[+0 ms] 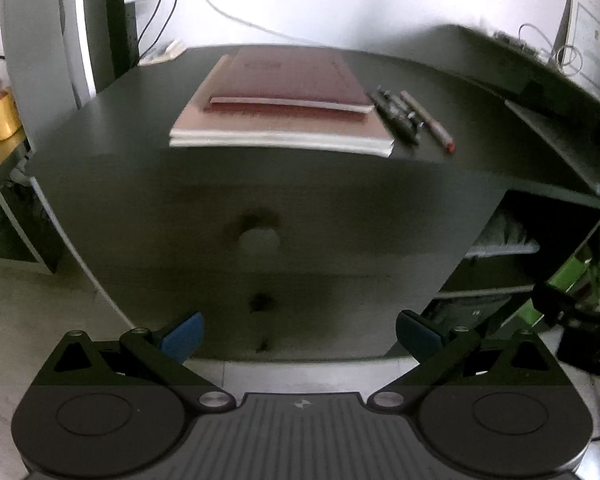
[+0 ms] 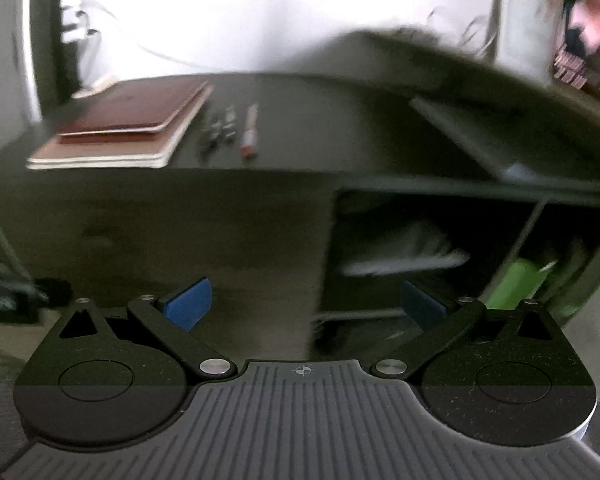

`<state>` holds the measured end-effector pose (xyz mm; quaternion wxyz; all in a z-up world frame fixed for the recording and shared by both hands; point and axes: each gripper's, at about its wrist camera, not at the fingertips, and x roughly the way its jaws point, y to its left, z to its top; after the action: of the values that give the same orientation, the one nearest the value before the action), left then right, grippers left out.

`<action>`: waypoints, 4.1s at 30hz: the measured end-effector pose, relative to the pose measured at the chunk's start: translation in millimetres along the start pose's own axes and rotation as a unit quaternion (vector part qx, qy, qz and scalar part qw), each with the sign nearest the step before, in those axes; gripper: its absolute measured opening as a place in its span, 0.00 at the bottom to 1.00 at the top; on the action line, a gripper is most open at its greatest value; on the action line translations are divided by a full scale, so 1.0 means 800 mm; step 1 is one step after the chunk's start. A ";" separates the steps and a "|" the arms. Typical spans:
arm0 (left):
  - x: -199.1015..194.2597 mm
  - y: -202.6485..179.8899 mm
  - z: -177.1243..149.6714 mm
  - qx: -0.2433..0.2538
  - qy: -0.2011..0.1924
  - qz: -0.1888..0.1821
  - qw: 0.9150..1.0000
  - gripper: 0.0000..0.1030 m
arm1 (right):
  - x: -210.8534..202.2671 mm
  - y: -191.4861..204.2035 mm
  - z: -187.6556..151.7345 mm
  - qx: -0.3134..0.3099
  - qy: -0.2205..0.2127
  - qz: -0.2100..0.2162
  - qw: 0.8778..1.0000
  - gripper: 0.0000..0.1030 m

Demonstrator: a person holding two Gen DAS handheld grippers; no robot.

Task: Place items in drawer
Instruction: 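Move the left gripper toward the round knob of the upper drawer, then close the left gripper around the round drawer knob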

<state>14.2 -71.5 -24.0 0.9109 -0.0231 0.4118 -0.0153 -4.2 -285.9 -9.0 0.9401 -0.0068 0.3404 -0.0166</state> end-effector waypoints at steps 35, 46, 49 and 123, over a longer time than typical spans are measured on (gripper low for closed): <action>0.059 0.062 0.013 0.001 0.014 -0.026 1.000 0.99 | 0.067 0.061 0.023 0.063 0.031 0.099 0.993 1.00; 0.083 0.056 0.014 -0.017 0.036 -0.003 0.999 0.95 | 0.094 0.047 0.031 0.014 0.049 0.077 0.996 1.00; 0.095 0.053 0.017 -0.016 0.033 -0.007 0.999 0.95 | 0.103 0.036 0.028 0.025 0.065 0.074 0.995 1.00; 0.208 0.042 0.068 0.088 0.050 0.017 0.995 0.40 | 0.225 -0.034 0.068 -0.072 0.052 0.130 0.987 0.84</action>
<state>165.3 -43.8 -114.2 0.8876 0.0650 0.4544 -0.0375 167.9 -319.5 -82.1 0.9124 -0.0295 0.3870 0.1303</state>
